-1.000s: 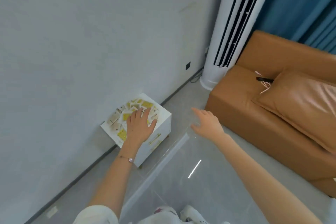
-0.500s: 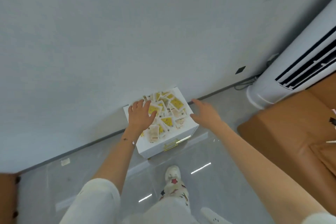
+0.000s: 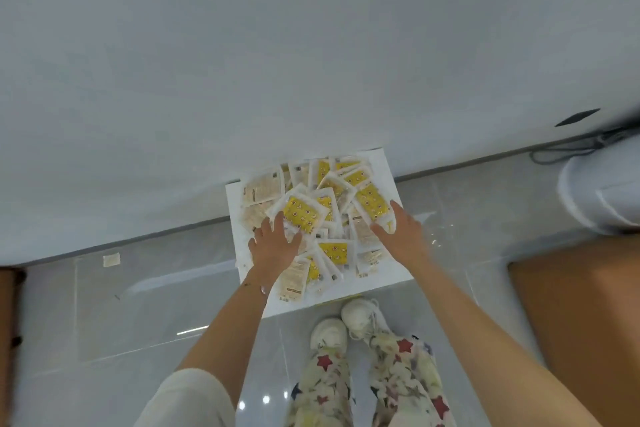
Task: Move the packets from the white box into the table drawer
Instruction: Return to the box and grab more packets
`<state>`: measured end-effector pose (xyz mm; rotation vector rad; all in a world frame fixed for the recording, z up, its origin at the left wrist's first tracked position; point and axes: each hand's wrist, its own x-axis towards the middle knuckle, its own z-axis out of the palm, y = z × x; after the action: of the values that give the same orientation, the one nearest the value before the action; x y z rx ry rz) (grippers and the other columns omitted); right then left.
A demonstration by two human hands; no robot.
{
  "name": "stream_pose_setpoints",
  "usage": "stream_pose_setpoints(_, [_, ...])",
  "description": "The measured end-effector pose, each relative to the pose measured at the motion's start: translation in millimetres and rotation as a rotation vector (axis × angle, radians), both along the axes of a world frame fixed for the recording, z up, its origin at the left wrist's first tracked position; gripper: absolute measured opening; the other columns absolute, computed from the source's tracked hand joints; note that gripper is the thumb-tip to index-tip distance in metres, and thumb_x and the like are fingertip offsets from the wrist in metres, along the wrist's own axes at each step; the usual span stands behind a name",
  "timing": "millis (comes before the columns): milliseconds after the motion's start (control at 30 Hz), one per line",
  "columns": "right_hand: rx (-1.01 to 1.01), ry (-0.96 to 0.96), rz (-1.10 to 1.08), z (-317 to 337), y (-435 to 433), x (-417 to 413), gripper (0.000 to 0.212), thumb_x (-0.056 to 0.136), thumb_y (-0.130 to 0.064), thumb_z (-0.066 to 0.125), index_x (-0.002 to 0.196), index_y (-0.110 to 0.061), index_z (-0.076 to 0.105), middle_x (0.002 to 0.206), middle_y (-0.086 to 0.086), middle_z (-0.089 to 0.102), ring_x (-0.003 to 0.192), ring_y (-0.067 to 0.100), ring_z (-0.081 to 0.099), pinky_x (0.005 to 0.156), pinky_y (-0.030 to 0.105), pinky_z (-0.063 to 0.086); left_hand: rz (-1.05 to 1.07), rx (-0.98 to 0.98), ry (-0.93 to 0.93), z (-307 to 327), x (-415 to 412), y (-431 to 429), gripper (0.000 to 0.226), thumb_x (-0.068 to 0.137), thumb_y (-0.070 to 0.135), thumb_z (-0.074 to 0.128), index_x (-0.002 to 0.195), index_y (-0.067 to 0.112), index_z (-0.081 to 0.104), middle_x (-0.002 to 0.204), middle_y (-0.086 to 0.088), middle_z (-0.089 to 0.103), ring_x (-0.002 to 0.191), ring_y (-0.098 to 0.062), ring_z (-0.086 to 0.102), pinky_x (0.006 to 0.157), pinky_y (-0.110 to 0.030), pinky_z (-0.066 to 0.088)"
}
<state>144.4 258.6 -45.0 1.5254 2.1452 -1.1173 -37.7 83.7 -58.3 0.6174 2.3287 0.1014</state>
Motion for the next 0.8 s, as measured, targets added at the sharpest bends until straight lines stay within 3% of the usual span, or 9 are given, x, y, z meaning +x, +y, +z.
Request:
stream_pose_setpoints(167, [0.042,0.077,-0.088,-97.4,22.4,-25.8,0.082,0.088,-0.052,0.058,0.152,-0.023,0.017,0.157,0.01,0.023,0.145,0.03,0.017,0.114,0.049,0.019,0.195,0.196,0.089,-75.5,-13.2,21.6,0.096,0.082,0.054,0.066,0.153,0.017,0.015,0.158,-0.013,0.018,0.144,-0.033,0.019,0.115,-0.05,0.021])
stream_pose_setpoints(300, [0.093,0.082,-0.055,-122.7,26.0,-32.2,0.076,0.09,-0.037,0.06,0.152,-0.026,0.018,0.155,0.012,0.023,0.143,0.031,0.018,0.113,0.049,0.022,0.221,0.146,0.231,-90.5,-8.8,26.2,0.105,0.072,0.056,0.075,0.151,0.014,0.021,0.15,-0.012,0.029,0.138,-0.034,0.026,0.113,-0.05,0.022])
stream_pose_setpoints(400, [0.089,0.04,-0.103,-121.7,30.3,-35.5,0.09,0.085,-0.038,0.068,0.153,-0.03,0.01,0.155,0.013,0.021,0.142,0.034,0.022,0.11,0.054,0.026,0.297,0.096,0.253,-90.3,-8.7,30.9,0.101,0.067,0.051,0.08,0.147,0.014,0.03,0.136,-0.014,0.038,0.127,-0.036,0.033,0.109,-0.048,0.024])
stream_pose_setpoints(500, [0.039,0.004,-0.166,-116.0,40.7,-40.1,0.103,0.076,-0.036,0.078,0.153,-0.022,0.011,0.149,0.014,0.032,0.138,0.035,0.028,0.11,0.053,0.027,0.339,0.121,0.255,-85.9,-13.9,32.2,0.08,0.064,0.042,0.085,0.129,0.012,0.05,0.122,-0.014,0.044,0.116,-0.035,0.037,0.103,-0.045,0.029])
stream_pose_setpoints(667, [0.154,0.056,-0.169,-109.0,52.6,-39.8,0.069,0.078,-0.022,0.073,0.138,-0.016,0.041,0.131,0.011,0.049,0.126,0.032,0.041,0.107,0.047,0.033,0.428,0.284,0.156,-81.9,-22.5,28.2,0.069,0.07,0.025,0.083,0.127,0.009,0.048,0.124,-0.012,0.047,0.117,-0.033,0.041,0.098,-0.044,0.037])
stream_pose_setpoints(800, [-0.011,0.2,-0.228,-110.6,60.0,-42.1,0.042,0.079,-0.012,0.073,0.116,-0.008,0.053,0.11,0.011,0.059,0.099,0.029,0.06,0.084,0.045,0.053,0.57,0.429,0.032,-77.1,-27.5,22.7,0.042,0.08,0.021,0.075,0.112,0.024,0.048,0.108,0.0,0.056,0.108,-0.027,0.054,0.082,-0.039,0.045])
